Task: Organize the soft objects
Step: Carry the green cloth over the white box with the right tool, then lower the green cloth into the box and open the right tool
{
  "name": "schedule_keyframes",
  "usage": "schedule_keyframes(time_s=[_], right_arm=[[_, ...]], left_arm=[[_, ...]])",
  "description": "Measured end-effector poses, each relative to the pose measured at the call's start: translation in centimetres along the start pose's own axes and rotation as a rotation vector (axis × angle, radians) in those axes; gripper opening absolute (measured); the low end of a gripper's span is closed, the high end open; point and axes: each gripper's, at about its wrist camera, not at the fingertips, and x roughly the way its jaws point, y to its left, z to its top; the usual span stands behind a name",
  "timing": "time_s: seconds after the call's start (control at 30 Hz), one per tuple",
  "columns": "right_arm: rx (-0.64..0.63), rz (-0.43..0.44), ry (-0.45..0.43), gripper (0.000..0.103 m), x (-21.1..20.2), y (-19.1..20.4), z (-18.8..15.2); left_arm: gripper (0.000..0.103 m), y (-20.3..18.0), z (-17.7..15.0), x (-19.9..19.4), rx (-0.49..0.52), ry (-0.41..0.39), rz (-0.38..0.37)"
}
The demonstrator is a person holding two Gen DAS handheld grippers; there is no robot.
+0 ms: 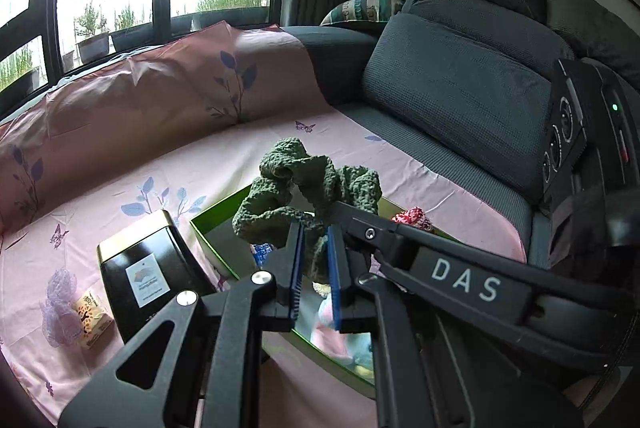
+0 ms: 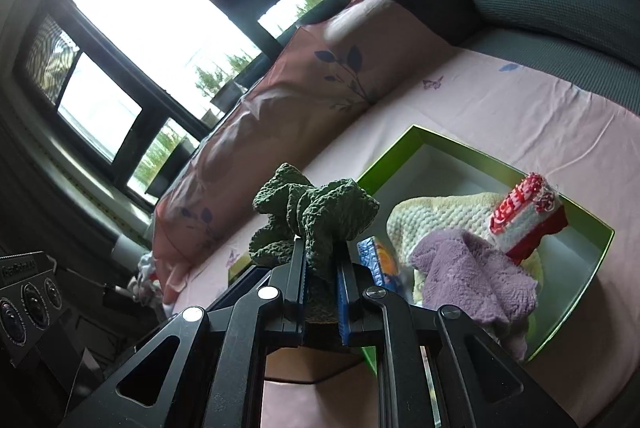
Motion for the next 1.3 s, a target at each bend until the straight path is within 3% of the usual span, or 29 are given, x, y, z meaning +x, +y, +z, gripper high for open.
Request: schedule_keyframes(time_s=[0.2,0.47,0.63,0.83,1.0,1.1,1.3], right_arm=[[0.014,-0.027,0.015,0.015,2.7,-2.6,1.3],[0.035,-0.107,-0.009,0.015,2.9,-5.0,1.5],[0.076,-0.158,-0.007,0.015,3.1,-6.8,0.9],[0.102,-0.179,0.006,0.015,3.2,-7.8,0.6],[0.107,-0.212,0.017,0.015,3.1,-8.1,0.3],[0.120,-0.219,0.012,0.015,2.9,-8.2,0.2],[0.121,-0.234,-0.005,0.020,2.1,-8.0,0.0]], left_arm=[[0.008,0.2,0.5,4.3,-0.008,0.064,-0.001],[0.008,-0.7,0.5,7.5,0.011,0.116,-0.011],[0.009,-1.6,-0.1,9.3,0.047,0.178,0.059],[0.012,-1.0,-0.8,10.3,-0.018,0.229,0.038],[0.012,-1.0,-0.9,10.3,-0.013,0.233,0.096],[0.013,-0.8,-0.9,10.0,-0.024,0.238,0.082],[0.022,-0.9,-0.9,9.1,-0.013,0.229,0.078]])
